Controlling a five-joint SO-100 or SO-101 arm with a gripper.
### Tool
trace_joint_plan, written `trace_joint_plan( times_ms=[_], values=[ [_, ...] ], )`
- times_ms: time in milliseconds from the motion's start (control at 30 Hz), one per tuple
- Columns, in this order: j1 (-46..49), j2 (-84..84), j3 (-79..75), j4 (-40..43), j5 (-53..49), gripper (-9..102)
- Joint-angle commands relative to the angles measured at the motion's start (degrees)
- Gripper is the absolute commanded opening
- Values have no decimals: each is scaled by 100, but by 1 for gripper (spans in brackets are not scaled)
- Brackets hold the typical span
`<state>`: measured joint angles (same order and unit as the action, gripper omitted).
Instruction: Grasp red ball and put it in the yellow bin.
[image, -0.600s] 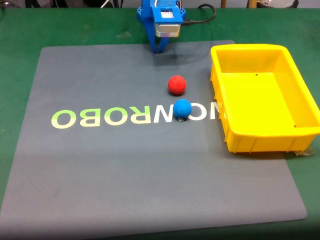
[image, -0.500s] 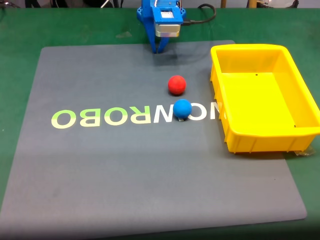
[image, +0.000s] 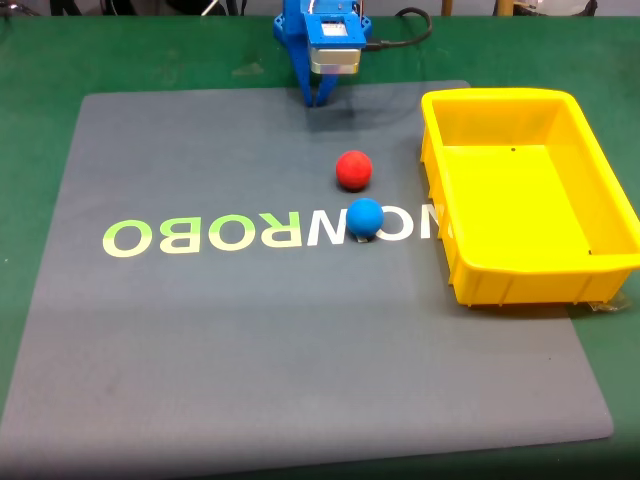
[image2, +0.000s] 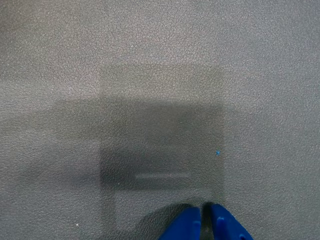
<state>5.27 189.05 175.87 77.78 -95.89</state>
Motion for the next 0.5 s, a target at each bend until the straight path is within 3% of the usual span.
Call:
trace_joint_plan(
  times_ms=[0, 467],
  values=[
    [44, 0, 176, 62, -9, 0],
    [-53, 141, 176, 97, 264, 0]
  ],
)
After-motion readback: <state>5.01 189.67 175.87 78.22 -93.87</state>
